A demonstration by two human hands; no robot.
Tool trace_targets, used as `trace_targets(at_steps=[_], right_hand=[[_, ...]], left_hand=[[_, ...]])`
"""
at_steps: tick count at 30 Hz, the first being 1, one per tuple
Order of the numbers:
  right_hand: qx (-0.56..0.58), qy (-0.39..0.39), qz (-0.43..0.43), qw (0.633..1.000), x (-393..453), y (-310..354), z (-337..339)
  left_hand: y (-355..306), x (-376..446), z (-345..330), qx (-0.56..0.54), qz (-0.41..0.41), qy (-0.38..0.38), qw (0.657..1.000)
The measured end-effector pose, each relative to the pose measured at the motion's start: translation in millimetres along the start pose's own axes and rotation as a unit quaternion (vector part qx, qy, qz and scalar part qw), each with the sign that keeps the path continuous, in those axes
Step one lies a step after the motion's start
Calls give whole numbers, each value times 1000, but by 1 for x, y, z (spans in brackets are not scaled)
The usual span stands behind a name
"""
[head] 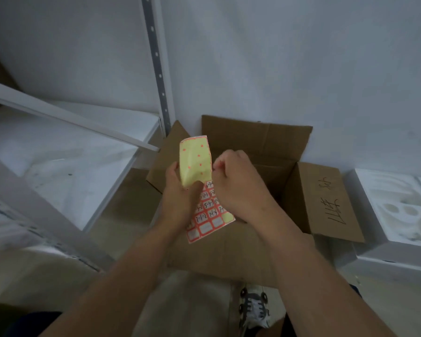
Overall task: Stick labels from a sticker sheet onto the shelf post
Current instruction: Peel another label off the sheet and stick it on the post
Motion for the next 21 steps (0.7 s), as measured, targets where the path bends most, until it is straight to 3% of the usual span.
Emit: trace_targets(at_steps=[3,7,12,18,21], right_hand=[[52,3,-38,998,-4,-4,4],[167,47,-43,984,-10,4,-2],[240,-23,-23,970,-8,15,3],[266,-76,15,961,-6,24,4],[272,-115,33,955,-6,26,8]], left_hand=[[-6,0,21,-66,-4,-26,997],[-23,-12,42,-75,-31,-35,996],[-33,-23,60,-108,-10,-42,993],[-28,-26,65,-250,67,60,964],[-29,-25,64,-229,63,98,966]])
Point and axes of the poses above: each hand's wrist, its own x-axis towards the middle knuckle, its own z-axis out of the back of the hand, y = z × x, the point moved 6 cm from there along x, towards the middle knuckle, and after that the axes turned 7 degrees about z, right-handed, at the moved point
